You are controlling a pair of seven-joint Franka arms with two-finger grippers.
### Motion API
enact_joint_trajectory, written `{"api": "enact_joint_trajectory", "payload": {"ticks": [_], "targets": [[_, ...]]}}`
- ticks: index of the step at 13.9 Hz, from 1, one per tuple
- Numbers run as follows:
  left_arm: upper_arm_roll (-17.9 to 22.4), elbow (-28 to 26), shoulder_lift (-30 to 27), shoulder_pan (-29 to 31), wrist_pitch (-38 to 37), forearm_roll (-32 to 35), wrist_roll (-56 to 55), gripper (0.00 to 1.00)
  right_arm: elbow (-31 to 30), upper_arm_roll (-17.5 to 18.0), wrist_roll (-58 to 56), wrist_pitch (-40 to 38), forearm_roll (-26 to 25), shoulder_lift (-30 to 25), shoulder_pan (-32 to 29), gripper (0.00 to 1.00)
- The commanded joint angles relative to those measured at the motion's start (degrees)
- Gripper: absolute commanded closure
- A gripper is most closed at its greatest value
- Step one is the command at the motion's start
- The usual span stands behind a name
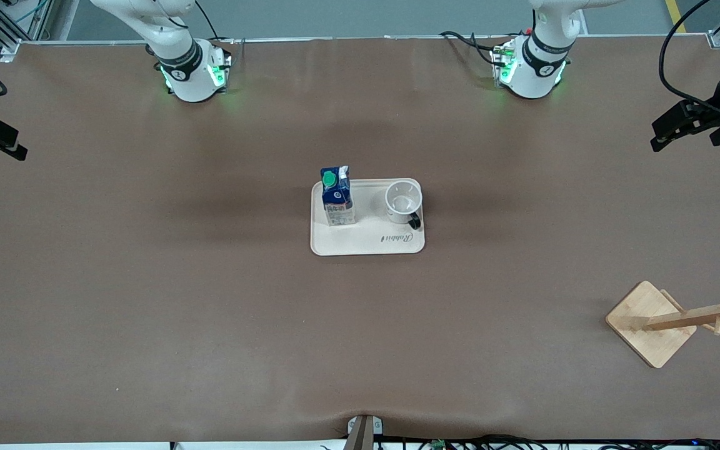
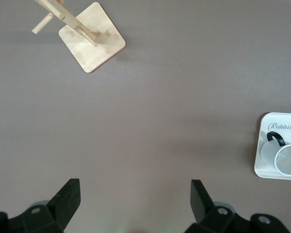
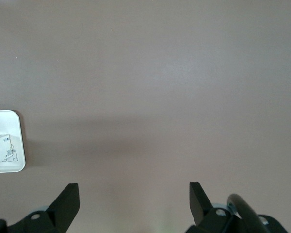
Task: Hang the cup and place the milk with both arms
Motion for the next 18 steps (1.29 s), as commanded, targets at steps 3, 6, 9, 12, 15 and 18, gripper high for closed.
{"api": "enact_joint_trajectory", "payload": {"ticks": [3, 6, 9, 12, 15, 18], "targets": [[-0.20, 1.07, 0.41, -0.02, 0.05, 0.96, 0.91, 0.00, 0.31, 1.13, 0.17, -0.19, -0.11, 0.12, -1.43, 0.00], [-0.29, 1.86, 0.50, -0.11, 0.05, 1.05, 0.56, 0.00, 0.31, 1.13, 0.17, -0.19, -0.11, 0.12, -1.34, 0.00], [-0.20, 1.77, 0.41, 0.07, -1.17, 0.96, 0.30, 0.00, 0.31, 1.13, 0.17, -0.10, -0.11, 0.21, -1.34, 0.00], [-0.99, 1.33, 0.58, -0.19, -2.41, 0.96, -0.06, 0.00, 0.31, 1.13, 0.17, -0.01, -0.02, 0.21, -1.26, 0.00], [-2.22, 1.51, 0.58, -0.19, -2.41, 0.96, -0.23, 0.00, 0.23, 1.13, 0.08, -0.10, -0.02, 0.21, -1.26, 0.00], [-2.84, 1.24, 0.67, -0.19, -2.41, 0.96, -0.32, 0.00, 0.31, 1.13, 0.08, -0.01, -0.11, 0.21, -1.17, 0.00]]}}
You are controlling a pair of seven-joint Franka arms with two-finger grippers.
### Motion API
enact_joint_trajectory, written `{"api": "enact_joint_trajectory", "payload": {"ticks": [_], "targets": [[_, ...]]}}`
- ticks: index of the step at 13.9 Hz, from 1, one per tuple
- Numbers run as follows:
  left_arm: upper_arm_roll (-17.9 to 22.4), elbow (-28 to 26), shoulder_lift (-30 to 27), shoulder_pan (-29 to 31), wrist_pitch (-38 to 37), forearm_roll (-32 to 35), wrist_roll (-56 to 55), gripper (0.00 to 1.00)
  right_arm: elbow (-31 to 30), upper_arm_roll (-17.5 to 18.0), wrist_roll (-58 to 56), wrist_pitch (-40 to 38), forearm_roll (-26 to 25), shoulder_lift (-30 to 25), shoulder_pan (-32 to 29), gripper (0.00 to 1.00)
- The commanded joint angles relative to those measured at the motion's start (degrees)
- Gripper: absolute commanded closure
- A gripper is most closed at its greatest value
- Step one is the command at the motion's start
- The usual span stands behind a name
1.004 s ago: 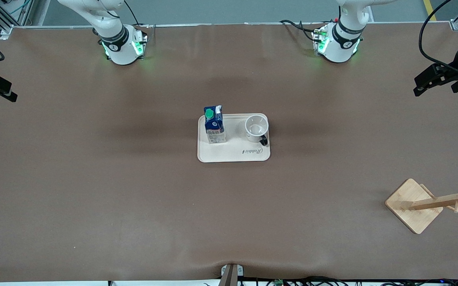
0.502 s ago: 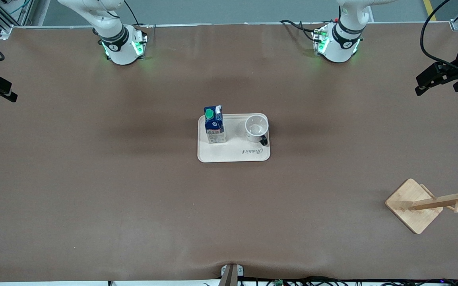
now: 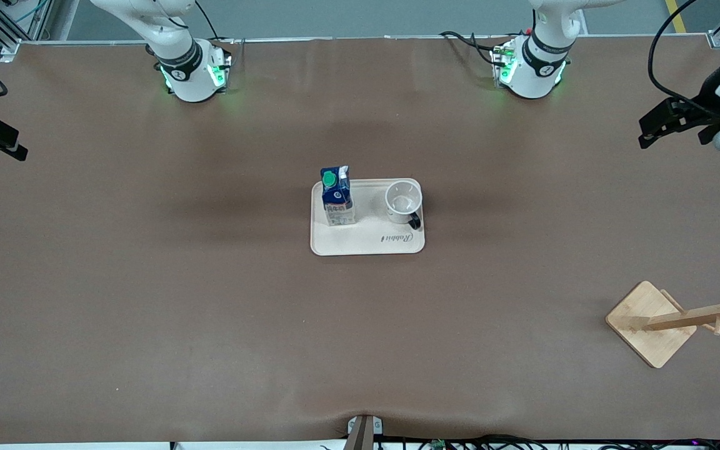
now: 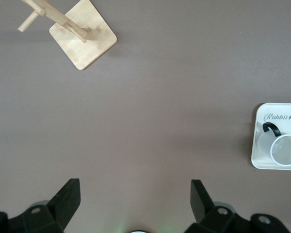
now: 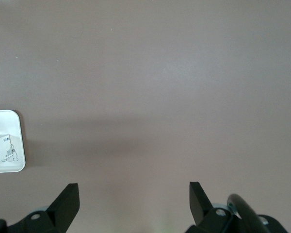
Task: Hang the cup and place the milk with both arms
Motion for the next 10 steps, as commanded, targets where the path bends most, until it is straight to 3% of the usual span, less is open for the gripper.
{"api": "enact_joint_trajectory", "payload": {"ticks": [1, 10], "targets": [[-0.80, 0.53, 0.48, 0.13, -0.80, 0.87, -0.10, 0.00, 0.32, 1.08, -0.36, -0.02, -0.11, 0.33, -1.08, 0.00], [-4.93, -0.18, 2.33, 0.04, -0.36, 0.08, -1.76, 0.00, 0.32, 1.26, -0.45, -0.11, -0.11, 0.86, -0.73, 0.00]]}}
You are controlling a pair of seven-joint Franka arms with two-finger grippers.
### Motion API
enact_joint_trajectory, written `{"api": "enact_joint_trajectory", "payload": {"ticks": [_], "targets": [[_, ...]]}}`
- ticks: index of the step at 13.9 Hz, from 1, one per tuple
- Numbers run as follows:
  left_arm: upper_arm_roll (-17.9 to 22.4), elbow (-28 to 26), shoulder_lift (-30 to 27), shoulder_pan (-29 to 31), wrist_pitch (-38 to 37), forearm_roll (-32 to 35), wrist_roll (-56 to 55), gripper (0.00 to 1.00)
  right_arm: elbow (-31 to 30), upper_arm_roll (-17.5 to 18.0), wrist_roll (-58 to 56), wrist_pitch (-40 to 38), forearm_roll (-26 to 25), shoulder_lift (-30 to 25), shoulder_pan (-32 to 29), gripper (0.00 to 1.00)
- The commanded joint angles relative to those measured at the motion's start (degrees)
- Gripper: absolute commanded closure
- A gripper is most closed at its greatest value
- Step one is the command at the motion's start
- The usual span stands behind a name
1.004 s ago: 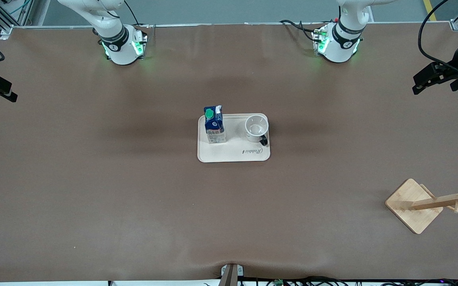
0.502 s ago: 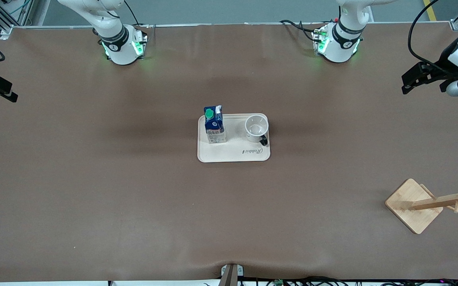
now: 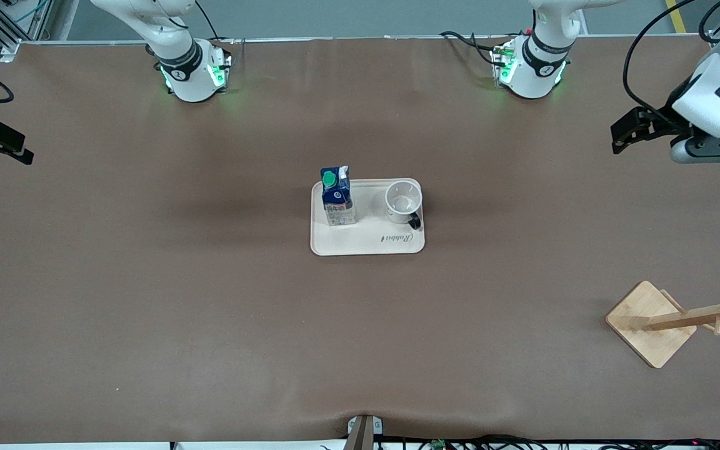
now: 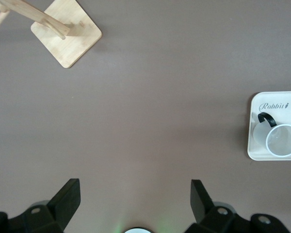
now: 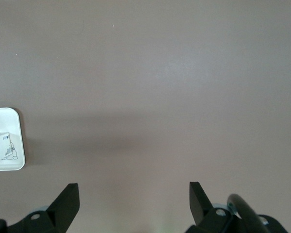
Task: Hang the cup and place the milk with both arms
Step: 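Reach the left gripper toward the white mug on the tray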
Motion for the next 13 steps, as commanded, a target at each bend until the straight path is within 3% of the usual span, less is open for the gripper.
{"api": "enact_joint_trajectory", "payload": {"ticks": [1, 6, 13], "targets": [[-2.12, -0.03, 0.39, 0.10, -0.31, 0.08, -2.03, 0.00, 0.33, 0.72, -0.43, -0.20, -0.11, 0.03, -0.73, 0.00], [-8.00, -4.85, 0.57, 0.18, 2.67, 0.17, -11.07, 0.00, 0.33, 0.72, -0.43, -0.20, -0.11, 0.03, -0.73, 0.00], [-14.77, -15.74, 0.57, 0.18, 14.43, 0.00, -28.47, 0.00, 0.24, 0.81, -0.34, -0.37, -0.11, 1.52, -0.47, 0.00]]}}
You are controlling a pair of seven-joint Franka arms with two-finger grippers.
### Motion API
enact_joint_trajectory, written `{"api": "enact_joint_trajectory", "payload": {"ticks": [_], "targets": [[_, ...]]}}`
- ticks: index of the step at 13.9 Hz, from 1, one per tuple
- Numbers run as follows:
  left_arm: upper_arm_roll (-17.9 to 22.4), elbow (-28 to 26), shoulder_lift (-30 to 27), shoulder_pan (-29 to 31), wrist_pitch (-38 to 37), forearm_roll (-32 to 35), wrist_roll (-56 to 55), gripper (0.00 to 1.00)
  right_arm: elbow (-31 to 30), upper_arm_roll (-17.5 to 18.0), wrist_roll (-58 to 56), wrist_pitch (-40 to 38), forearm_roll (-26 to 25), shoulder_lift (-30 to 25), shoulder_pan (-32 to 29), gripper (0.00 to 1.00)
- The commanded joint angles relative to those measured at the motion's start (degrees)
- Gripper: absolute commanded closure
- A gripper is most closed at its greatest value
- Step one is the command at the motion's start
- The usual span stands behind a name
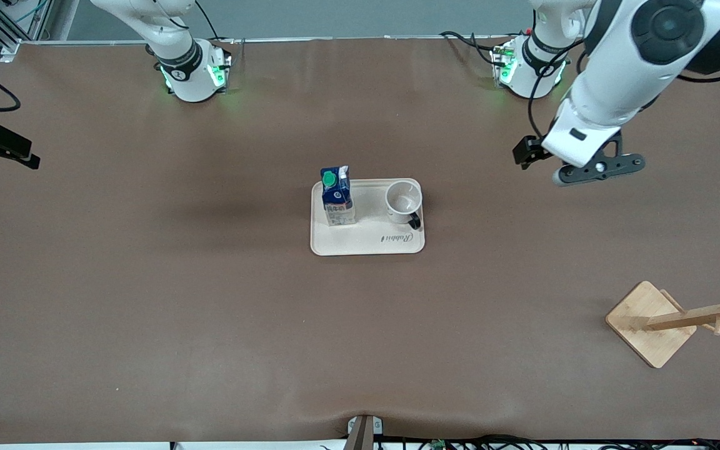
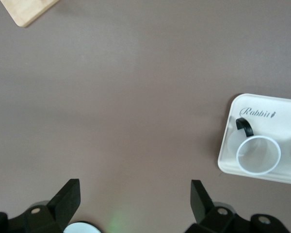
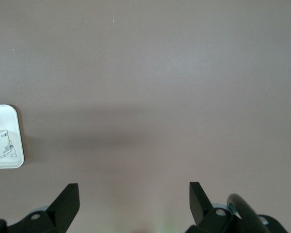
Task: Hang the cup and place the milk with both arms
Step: 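Reach the left gripper toward the white mug on the tray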
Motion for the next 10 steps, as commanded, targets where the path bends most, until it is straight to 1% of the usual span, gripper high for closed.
{"api": "enact_joint_trajectory", "payload": {"ticks": [1, 2, 4, 6, 10], "targets": [[-2.78, -4.75, -0.93, 0.51, 5.46, 0.00, -7.30, 0.00, 0.33, 0.50, -0.33, -0.37, -0.11, 0.33, -0.48, 0.00], [-3.49, -5.89, -0.84, 0.43, 7.48, 0.00, -10.39, 0.00, 0.16, 0.59, -0.25, -0.28, 0.07, 0.42, -0.56, 0.00], [-4.28, -7.83, 0.03, 0.25, 10.21, -1.66, -12.70, 0.00, 0.16, 0.50, 0.02, -0.37, 1.03, 0.94, -0.83, 0.00], [-7.17, -11.51, 0.65, -0.01, 16.52, -1.76, -18.29, 0.00, -0.20, 0.42, 0.10, -0.72, 2.35, 2.61, -0.74, 0.00], [-10.96, -14.77, 5.30, -0.71, 25.76, -1.41, -28.41, 0.00, -0.37, 0.50, 0.19, -2.12, 2.53, 3.14, -0.30, 0.00]]}}
